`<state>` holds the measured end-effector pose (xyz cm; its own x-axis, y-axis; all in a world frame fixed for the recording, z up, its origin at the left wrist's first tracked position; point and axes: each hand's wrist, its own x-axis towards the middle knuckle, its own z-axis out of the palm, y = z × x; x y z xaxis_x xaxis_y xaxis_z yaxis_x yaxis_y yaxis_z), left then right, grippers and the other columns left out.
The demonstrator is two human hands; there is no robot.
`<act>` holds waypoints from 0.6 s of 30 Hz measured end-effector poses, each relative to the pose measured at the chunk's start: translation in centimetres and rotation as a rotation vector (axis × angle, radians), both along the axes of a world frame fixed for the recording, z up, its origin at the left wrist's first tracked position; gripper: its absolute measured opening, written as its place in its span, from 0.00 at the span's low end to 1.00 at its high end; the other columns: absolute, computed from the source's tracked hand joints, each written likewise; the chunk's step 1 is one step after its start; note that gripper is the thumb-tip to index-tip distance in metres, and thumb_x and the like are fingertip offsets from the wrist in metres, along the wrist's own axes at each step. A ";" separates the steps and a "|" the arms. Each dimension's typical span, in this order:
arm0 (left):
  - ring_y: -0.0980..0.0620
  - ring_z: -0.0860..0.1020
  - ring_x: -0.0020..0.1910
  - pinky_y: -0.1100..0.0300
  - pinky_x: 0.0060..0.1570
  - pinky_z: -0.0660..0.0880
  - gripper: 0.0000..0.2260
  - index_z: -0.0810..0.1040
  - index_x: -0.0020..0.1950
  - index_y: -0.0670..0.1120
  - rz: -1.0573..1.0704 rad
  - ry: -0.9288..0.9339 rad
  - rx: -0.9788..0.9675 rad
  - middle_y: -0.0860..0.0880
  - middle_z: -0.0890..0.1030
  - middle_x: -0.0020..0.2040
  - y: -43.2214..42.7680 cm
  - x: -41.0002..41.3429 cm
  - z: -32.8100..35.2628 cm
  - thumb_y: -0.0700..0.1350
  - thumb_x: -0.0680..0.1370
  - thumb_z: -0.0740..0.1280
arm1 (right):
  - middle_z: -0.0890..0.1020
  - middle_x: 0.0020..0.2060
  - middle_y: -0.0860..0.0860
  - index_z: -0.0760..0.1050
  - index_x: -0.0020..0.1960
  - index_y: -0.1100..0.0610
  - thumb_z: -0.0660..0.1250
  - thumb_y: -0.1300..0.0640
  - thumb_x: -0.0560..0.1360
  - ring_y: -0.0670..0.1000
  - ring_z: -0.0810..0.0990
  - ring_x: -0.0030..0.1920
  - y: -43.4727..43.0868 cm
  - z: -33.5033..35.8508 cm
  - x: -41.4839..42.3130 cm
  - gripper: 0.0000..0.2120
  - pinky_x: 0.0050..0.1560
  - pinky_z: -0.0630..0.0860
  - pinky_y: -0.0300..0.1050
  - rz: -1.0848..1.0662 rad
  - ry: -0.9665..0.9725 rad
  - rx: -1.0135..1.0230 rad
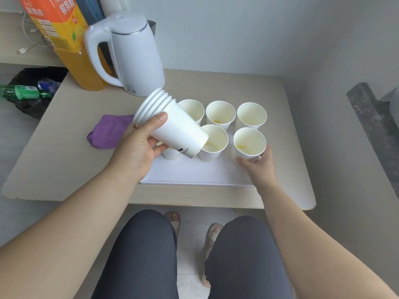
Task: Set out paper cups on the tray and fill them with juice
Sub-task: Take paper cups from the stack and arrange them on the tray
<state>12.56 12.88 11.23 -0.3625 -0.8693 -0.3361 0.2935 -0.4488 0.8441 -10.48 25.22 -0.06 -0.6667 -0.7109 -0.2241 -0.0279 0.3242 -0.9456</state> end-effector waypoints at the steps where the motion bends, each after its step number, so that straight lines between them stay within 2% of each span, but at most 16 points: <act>1: 0.53 0.82 0.52 0.57 0.42 0.80 0.19 0.77 0.57 0.50 -0.002 0.000 -0.001 0.53 0.84 0.48 -0.1 0.0 0.0 0.46 0.66 0.71 | 0.77 0.55 0.44 0.67 0.60 0.43 0.75 0.62 0.67 0.50 0.78 0.56 0.0 -0.1 0.0 0.29 0.55 0.75 0.45 0.003 0.003 -0.009; 3: 0.53 0.82 0.51 0.57 0.41 0.80 0.19 0.77 0.56 0.50 -0.005 0.000 -0.002 0.53 0.84 0.48 -0.1 -0.1 -0.1 0.46 0.66 0.71 | 0.78 0.55 0.43 0.67 0.56 0.38 0.75 0.62 0.67 0.50 0.78 0.56 0.0 -0.2 -0.1 0.28 0.54 0.75 0.44 0.006 0.025 -0.012; 5: 0.53 0.82 0.52 0.58 0.42 0.80 0.18 0.77 0.56 0.50 -0.013 0.001 -0.006 0.53 0.84 0.48 0.0 -0.2 -0.2 0.45 0.66 0.71 | 0.78 0.53 0.42 0.67 0.55 0.38 0.75 0.62 0.68 0.49 0.78 0.53 -0.1 -0.3 -0.2 0.27 0.53 0.74 0.42 0.005 0.031 0.000; 9: 0.53 0.82 0.52 0.56 0.45 0.80 0.17 0.77 0.55 0.50 -0.033 -0.008 -0.019 0.53 0.84 0.47 0.3 -0.4 -0.2 0.45 0.66 0.71 | 0.77 0.50 0.40 0.66 0.61 0.45 0.75 0.59 0.69 0.44 0.77 0.47 0.0 -0.2 -0.1 0.27 0.50 0.73 0.41 -0.011 0.057 0.058; 11: 0.53 0.82 0.52 0.55 0.46 0.80 0.16 0.77 0.54 0.51 -0.032 -0.021 -0.021 0.54 0.84 0.46 0.6 -0.5 -0.3 0.45 0.66 0.71 | 0.77 0.51 0.42 0.66 0.64 0.48 0.75 0.58 0.69 0.45 0.77 0.49 0.0 -0.2 0.0 0.28 0.52 0.74 0.43 -0.021 0.076 0.089; 15: 0.52 0.82 0.52 0.55 0.48 0.80 0.16 0.77 0.53 0.51 -0.041 -0.041 -0.023 0.53 0.84 0.48 1.2 -0.6 -0.6 0.45 0.66 0.71 | 0.75 0.49 0.39 0.65 0.65 0.49 0.75 0.57 0.68 0.49 0.76 0.56 0.2 -0.3 0.0 0.30 0.55 0.74 0.45 -0.022 0.097 0.119; 18: 0.52 0.82 0.54 0.53 0.50 0.80 0.16 0.77 0.53 0.51 -0.045 -0.059 -0.025 0.52 0.83 0.49 1.5 -0.6 -0.7 0.45 0.66 0.71 | 0.75 0.51 0.43 0.64 0.67 0.51 0.75 0.56 0.69 0.49 0.75 0.57 0.2 -0.2 0.0 0.31 0.54 0.73 0.44 -0.017 0.103 0.134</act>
<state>12.00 14.36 10.52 -0.3819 -0.8607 -0.3368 0.2229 -0.4394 0.8702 -10.49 25.43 -0.27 -0.7027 -0.6677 -0.2457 -0.1160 0.4482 -0.8864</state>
